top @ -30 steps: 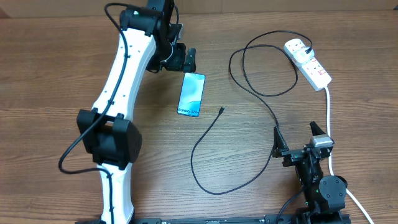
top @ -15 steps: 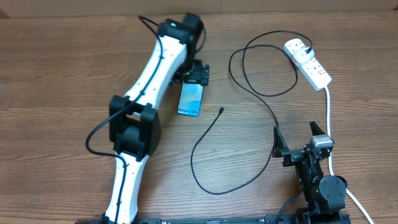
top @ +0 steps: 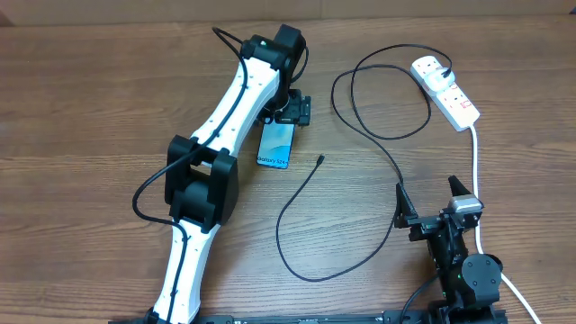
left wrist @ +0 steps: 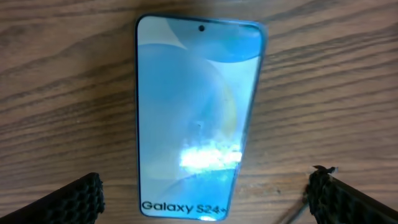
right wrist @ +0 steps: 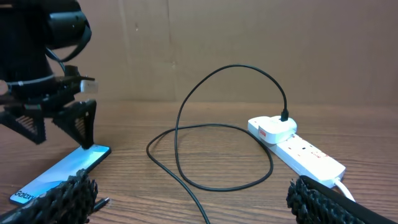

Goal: Plug charger to phone and switch on socket
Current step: 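Move the left gripper forward over the phone and lower it, then close the left gripper on the phone's long edges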

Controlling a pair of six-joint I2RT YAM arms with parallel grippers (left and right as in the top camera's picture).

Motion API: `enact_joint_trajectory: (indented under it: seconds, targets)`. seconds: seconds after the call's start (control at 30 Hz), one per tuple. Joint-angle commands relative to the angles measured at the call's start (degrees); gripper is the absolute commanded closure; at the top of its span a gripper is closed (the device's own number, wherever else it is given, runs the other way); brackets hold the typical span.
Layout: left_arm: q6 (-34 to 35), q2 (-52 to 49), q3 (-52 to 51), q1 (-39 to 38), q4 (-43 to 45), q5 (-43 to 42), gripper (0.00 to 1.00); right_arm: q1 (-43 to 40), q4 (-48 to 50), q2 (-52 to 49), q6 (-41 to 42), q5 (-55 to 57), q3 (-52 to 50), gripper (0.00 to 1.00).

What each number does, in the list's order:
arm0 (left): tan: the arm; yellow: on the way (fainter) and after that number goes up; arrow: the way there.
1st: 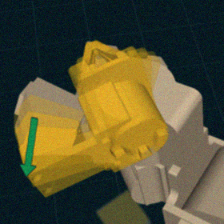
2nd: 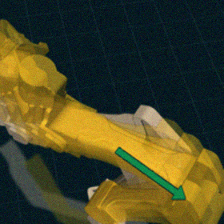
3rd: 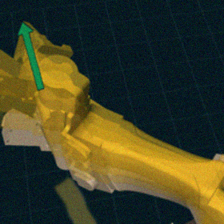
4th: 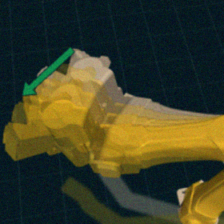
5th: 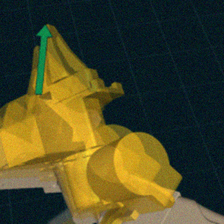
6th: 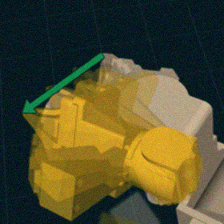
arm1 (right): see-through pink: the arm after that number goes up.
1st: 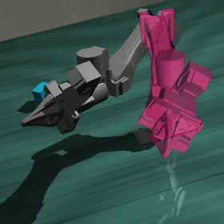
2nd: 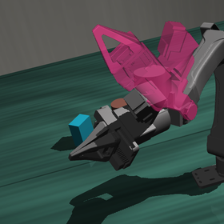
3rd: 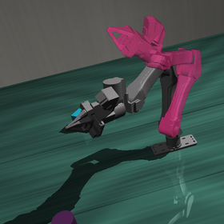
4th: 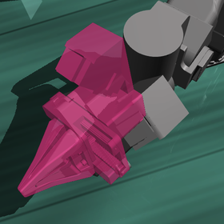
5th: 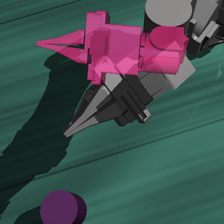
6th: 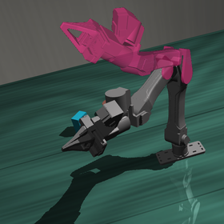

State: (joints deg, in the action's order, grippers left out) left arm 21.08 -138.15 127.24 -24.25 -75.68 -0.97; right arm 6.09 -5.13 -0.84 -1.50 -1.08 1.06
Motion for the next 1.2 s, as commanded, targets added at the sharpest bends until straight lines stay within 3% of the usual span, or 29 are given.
enact_joint_trajectory:
  seconds: [0.0,0.2,1.17]
  targets:
    - [0.81,-1.05,-2.8,0.11,1.53,2.01,0.0,0.28,0.33,0.52,-0.09,0.35,-0.59,0.0]
    - [0.76,-1.05,-4.5,-0.11,3.19,5.97,0.0,0.28,0.33,0.52,-0.09,0.35,-0.59,0.0]
    - [-2.23,-1.27,-7.67,-0.22,5.75,2.62,0.0,0.28,0.33,0.52,-0.09,0.35,-0.59,0.0]
